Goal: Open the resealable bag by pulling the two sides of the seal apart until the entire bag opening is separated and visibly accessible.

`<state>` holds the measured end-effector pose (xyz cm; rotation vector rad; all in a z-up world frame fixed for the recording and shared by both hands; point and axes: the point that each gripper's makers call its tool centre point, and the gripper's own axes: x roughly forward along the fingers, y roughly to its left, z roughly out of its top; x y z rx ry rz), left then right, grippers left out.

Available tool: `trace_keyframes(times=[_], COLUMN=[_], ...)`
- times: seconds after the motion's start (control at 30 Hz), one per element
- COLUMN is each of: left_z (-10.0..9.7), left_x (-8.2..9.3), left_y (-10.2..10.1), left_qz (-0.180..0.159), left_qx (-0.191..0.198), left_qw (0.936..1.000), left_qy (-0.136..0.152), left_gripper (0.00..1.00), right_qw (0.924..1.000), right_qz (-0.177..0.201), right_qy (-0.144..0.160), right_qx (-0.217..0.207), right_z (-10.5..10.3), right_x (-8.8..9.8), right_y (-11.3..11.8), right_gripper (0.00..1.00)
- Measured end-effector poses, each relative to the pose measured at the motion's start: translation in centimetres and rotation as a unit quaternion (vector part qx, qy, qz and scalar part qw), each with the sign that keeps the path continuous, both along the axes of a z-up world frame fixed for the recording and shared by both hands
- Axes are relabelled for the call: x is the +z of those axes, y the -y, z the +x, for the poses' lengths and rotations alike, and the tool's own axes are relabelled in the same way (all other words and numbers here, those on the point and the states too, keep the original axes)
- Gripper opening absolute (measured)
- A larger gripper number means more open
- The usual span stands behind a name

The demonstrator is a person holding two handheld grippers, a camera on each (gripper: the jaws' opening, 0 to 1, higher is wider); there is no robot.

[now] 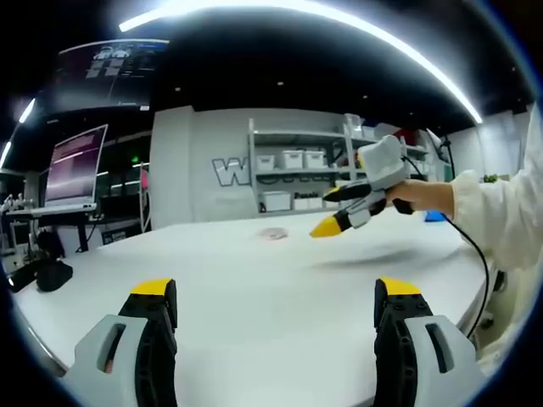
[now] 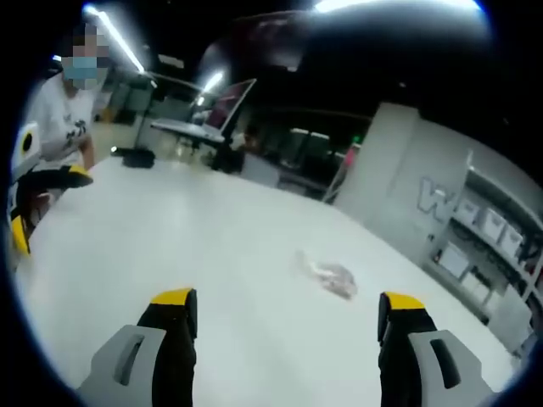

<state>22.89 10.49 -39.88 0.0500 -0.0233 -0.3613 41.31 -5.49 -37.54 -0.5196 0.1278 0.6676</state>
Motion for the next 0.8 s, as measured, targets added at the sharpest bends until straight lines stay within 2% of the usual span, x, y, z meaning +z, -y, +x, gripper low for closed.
trace_keyframes(times=[0.33, 0.67, 0.8], left_z=[0.1, 0.1, 0.1], left_x=[0.1, -0.3, -0.1], left_y=[0.0, 0.1, 0.1], left_qz=[-0.002, 0.003, -0.006], left_qx=[-0.002, -0.007, -0.009], left_qw=[1.0000, 1.0000, 0.9999], left_qy=[0.001, -0.002, -0.001], left_gripper=[0.95, 0.95, 0.95], right_qw=[0.9994, 0.9989, 0.9988], right_qz=[-0.033, -0.045, -0.048], right_qy=[0.010, 0.011, 0.011], right_qx=[0.007, 0.008, 0.006], right_z=[0.9, 2.1, 2.3], right_x=[0.1, -0.3, -0.3], right_y=[-0.6, -0.8, -0.6], right_gripper=[0.89, 0.89, 0.89])
